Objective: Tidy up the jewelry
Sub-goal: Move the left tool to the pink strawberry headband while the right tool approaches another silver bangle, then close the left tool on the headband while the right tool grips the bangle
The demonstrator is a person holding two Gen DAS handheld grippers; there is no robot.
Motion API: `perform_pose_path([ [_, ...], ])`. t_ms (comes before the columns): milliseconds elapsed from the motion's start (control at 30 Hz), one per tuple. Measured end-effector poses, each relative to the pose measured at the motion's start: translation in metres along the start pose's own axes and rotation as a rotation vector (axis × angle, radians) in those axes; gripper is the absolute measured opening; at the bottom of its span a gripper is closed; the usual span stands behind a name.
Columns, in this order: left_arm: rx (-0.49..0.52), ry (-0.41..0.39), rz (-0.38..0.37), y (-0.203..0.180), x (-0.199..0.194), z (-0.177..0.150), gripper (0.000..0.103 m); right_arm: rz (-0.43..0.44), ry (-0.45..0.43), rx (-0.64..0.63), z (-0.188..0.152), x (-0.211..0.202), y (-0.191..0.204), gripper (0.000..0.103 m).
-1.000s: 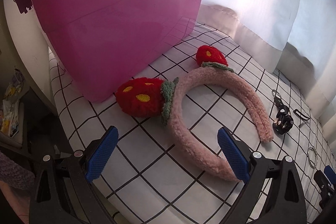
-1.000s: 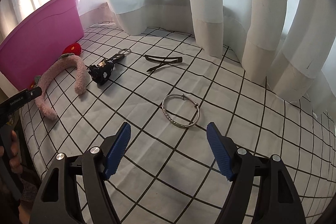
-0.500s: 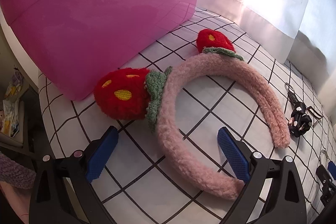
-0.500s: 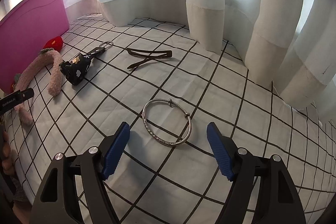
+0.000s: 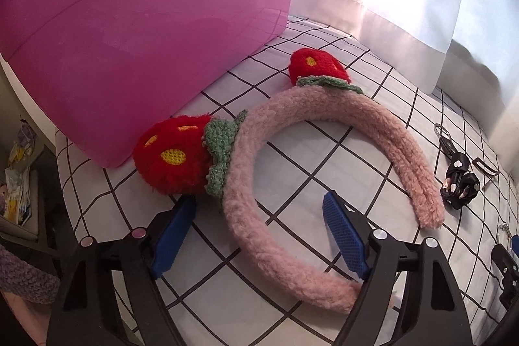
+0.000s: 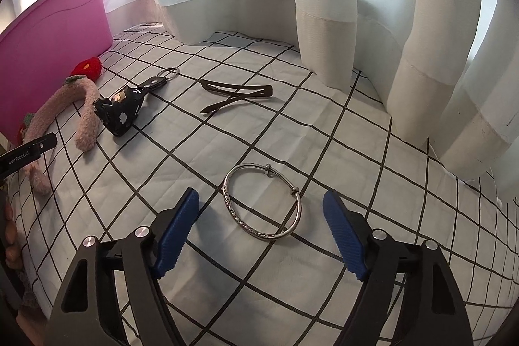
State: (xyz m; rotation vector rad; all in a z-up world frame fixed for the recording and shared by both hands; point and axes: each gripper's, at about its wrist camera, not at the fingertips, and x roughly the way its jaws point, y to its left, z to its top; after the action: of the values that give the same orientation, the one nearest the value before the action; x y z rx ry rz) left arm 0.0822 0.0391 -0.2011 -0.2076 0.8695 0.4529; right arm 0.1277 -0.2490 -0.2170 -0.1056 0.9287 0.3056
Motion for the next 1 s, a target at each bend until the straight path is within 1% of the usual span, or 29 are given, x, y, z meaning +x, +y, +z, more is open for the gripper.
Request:
perform_pose_path([
  [33,0.007,-0.003,-0.005,-0.001,-0.002,-0.001,0.063,0.004,-0.004,-0.007,0.000,-0.001,0.002,0.058],
  [67,0.011,-0.006,-0.009,-0.002,-0.004,-0.001,0.055,0.005,-0.007,-0.015,0.000,-0.002,0.004,0.054],
  [100,0.015,-0.010,-0.009,-0.003,-0.006,-0.002,0.050,0.004,-0.011,-0.023,0.000,-0.003,0.005,0.046],
  [133,0.018,-0.015,-0.011,-0.003,-0.008,-0.002,0.040,-0.003,-0.015,-0.032,-0.001,-0.003,0.007,0.044],
  [167,0.021,-0.017,-0.013,-0.003,-0.009,-0.003,0.033,-0.005,-0.018,-0.034,-0.001,-0.003,0.007,0.044],
  [200,0.021,-0.019,-0.011,-0.003,-0.010,-0.003,0.030,0.000,-0.019,-0.031,-0.001,-0.003,0.006,0.044],
  [267,0.016,-0.022,-0.017,-0.002,-0.012,-0.004,0.015,0.008,-0.021,-0.028,-0.002,-0.005,0.005,0.043],
  [300,0.012,-0.022,-0.024,0.000,-0.013,-0.004,0.012,0.008,-0.023,-0.028,-0.003,-0.005,0.005,0.043],
  [333,0.012,-0.022,-0.035,0.001,-0.014,-0.005,0.010,0.008,-0.027,-0.026,-0.004,-0.007,0.005,0.042],
  [367,0.014,-0.027,-0.046,0.000,-0.016,-0.005,0.010,0.011,-0.039,-0.020,-0.005,-0.009,0.004,0.038],
  [400,0.017,-0.036,-0.046,0.000,-0.019,-0.006,0.010,0.008,-0.039,-0.019,-0.005,-0.010,0.003,0.004],
  [500,0.018,-0.062,-0.050,-0.001,-0.028,-0.007,0.010,0.015,-0.032,-0.023,-0.007,-0.010,0.004,0.005],
  [667,-0.006,-0.066,-0.060,0.001,-0.036,-0.007,0.010,0.028,-0.035,-0.034,-0.007,-0.012,0.006,0.005],
  [1000,-0.013,-0.112,-0.081,0.004,-0.056,-0.008,0.010,0.031,-0.113,-0.045,-0.004,-0.033,0.009,0.005],
])
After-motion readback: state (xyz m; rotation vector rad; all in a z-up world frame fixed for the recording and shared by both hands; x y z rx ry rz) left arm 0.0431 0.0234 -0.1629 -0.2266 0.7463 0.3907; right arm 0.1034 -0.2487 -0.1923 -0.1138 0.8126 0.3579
